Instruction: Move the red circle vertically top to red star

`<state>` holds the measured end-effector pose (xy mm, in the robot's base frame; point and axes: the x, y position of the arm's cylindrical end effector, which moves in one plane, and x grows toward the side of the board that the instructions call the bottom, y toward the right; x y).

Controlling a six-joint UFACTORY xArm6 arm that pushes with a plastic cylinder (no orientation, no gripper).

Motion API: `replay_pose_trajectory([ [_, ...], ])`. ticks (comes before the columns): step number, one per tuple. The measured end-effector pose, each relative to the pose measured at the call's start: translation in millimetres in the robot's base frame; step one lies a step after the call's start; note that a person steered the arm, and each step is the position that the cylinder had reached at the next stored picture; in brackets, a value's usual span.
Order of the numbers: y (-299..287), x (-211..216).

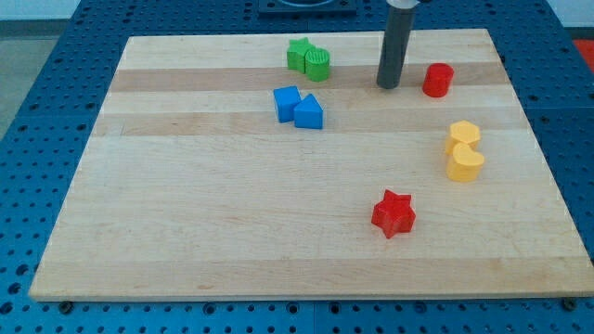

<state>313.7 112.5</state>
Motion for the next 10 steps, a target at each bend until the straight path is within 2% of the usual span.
replay_pose_trajectory([
  [1, 8, -24],
  [2, 63, -41],
  [3, 117, -29],
  [4, 112, 2],
  [5, 58, 16],
  [7, 84, -36],
  [8, 61, -18],
  [9, 36, 40],
  [10, 39, 47],
])
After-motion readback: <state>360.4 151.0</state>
